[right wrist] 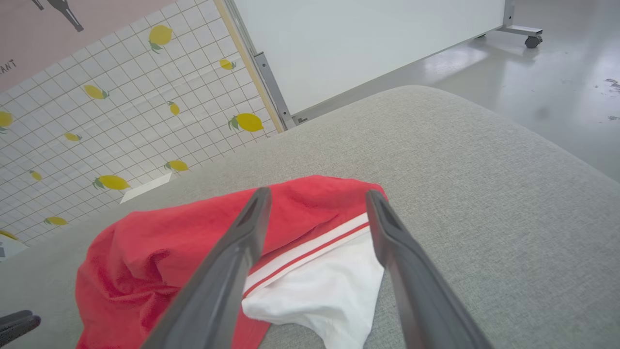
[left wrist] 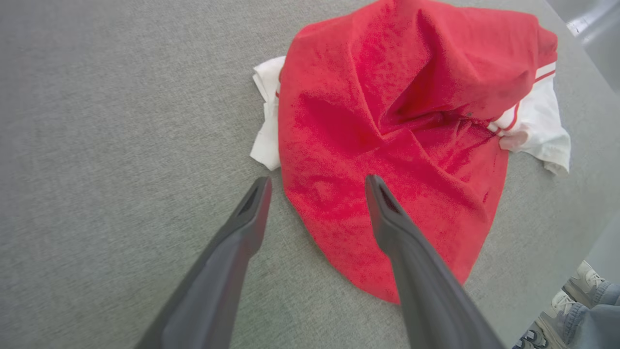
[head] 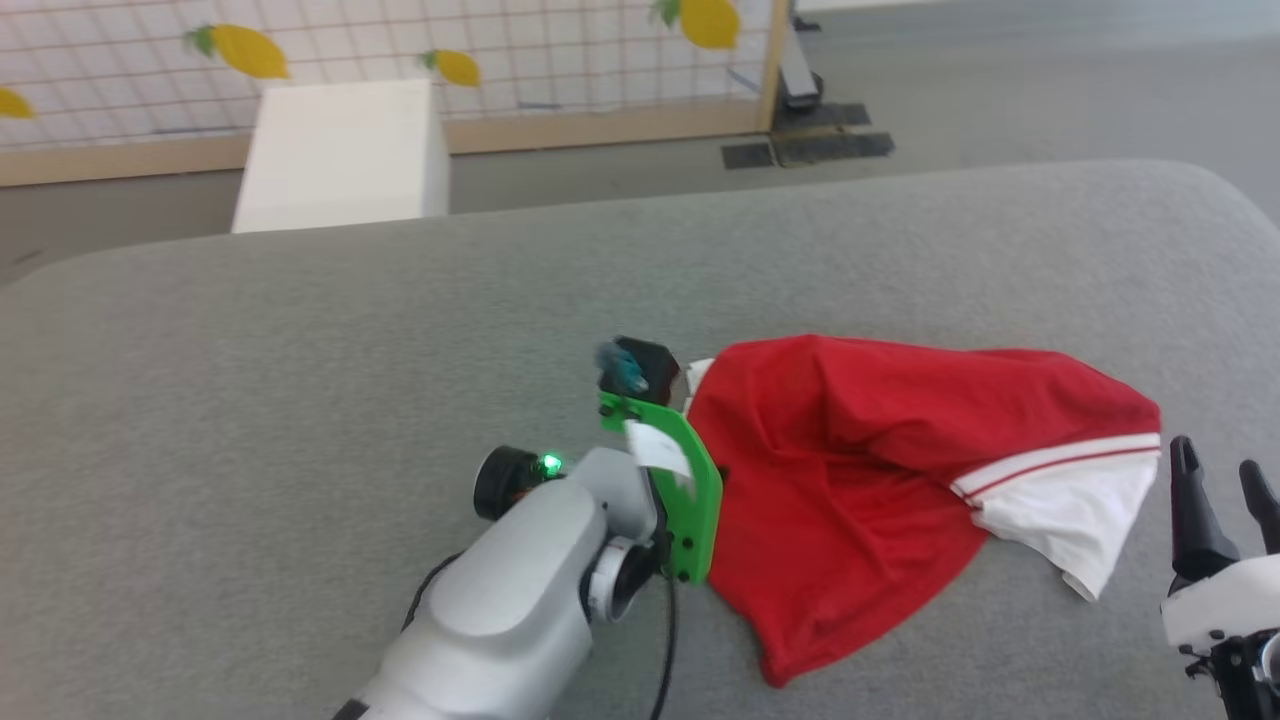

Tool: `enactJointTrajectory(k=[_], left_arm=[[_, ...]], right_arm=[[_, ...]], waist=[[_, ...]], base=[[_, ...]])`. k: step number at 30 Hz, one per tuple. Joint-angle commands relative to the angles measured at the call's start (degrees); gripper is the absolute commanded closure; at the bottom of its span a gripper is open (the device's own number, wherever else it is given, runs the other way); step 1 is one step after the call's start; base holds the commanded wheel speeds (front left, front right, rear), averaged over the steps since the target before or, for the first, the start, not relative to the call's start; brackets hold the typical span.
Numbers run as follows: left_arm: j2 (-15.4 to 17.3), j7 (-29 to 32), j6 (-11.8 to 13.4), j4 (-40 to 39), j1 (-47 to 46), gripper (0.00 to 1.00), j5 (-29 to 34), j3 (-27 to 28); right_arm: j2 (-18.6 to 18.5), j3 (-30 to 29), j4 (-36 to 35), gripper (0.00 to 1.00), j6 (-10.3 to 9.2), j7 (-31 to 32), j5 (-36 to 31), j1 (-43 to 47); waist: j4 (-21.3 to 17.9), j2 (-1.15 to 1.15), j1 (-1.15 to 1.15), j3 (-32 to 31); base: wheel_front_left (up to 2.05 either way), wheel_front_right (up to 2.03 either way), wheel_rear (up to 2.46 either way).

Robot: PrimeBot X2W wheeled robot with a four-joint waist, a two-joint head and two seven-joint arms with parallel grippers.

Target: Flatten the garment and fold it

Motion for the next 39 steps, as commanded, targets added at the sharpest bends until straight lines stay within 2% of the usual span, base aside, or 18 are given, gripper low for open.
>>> enactJointTrajectory(k=[1, 3, 6, 12, 13, 15, 20, 26, 30, 34, 39], left_arm=[[0.1, 2.0, 1.2, 1.7, -1.6, 0.00, -0.3, -2.1], [0.1, 4.7, 3.2, 4.8, -3.6, 0.00, 0.6, -5.6], [0.1, 7.7, 3.8, 7.5, -4.4, 0.00, -0.1, -8.7], [0.1, 10.1, 2.3, 8.4, -3.2, 0.00, -3.6, -14.4], [0.1, 10.2, 2.1, 8.1, -3.0, 0.13, -4.2, -15.3], [0.1, 9.4, 1.7, 7.6, -2.8, 1.00, -5.4, -16.4], [0.1, 3.7, 2.3, 6.1, -3.8, 1.00, -9.5, -15.0], [0.3, -6.4, 2.9, 4.4, -6.7, 1.00, -14.1, -7.7], [3.4, -12.3, 3.3, 1.6, -6.8, 1.00, -15.8, -2.2], [8.0, -16.6, 6.3, -3.5, -3.7, 1.00, -17.5, 3.3], [16.0, -18.1, 13.4, -10.5, 6.9, 1.00, -20.3, 9.3]], right_arm=[[0.1, 0.1, 0.1, 0.00, -0.09, -0.6, 0.3, -1.4], [0.2, 0.1, 0.2, 0.00, -0.09, -1.0, 0.4, -1.9], [0.2, -0.1, 0.4, 0.00, -0.09, -1.5, 0.6, -2.1], [0.2, -1.1, 1.3, 0.00, -0.09, -2.5, 0.8, -2.2], [0.2, -1.1, 1.6, 0.00, -0.09, -2.6, 0.9, -2.3], [0.2, -0.8, 1.8, 0.00, -0.09, -2.9, 0.8, -2.6], [0.2, -0.5, 2.1, 0.00, -0.09, -3.1, 0.4, -2.6], [0.2, -1.0, 2.5, 0.00, -0.09, -3.2, -0.3, -1.7], [0.2, -0.4, 3.2, 0.00, -0.09, -3.3, -0.2, -1.2], [0.2, -0.1, 3.7, 0.00, -0.09, -3.3, -0.5, -0.2], [0.2, 0.8, 4.3, 0.00, -0.09, -3.3, -0.6, 0.4]], waist=[[-3.5, 0.00, 0.00, 3.0], [-4.5, 0.00, 0.00, 3.9], [-5.3, 0.00, 0.00, 4.7], [-4.5, 0.00, 0.00, 5.1], [-4.2, 0.00, 0.00, 5.1], [-3.5, 0.00, 0.00, 4.8], [-1.0, 0.00, 0.00, 3.6], [3.0, 0.00, 0.00, 0.9], [5.3, 0.00, 0.00, -1.4], [8.1, 0.00, 0.00, -3.2], [10.7, 0.00, 0.00, -4.4]], base=[[0.00, 0.00, 0.00], [0.00, 0.00, 0.00], [0.00, 0.00, 0.00], [0.00, 0.00, 0.00], [0.00, 0.00, 0.00], [0.00, 0.00, 0.00], [0.00, 0.00, 0.00], [0.00, 0.00, 0.00], [0.00, 0.00, 0.00], [0.00, 0.00, 0.00], [0.00, 0.00, 0.00]])
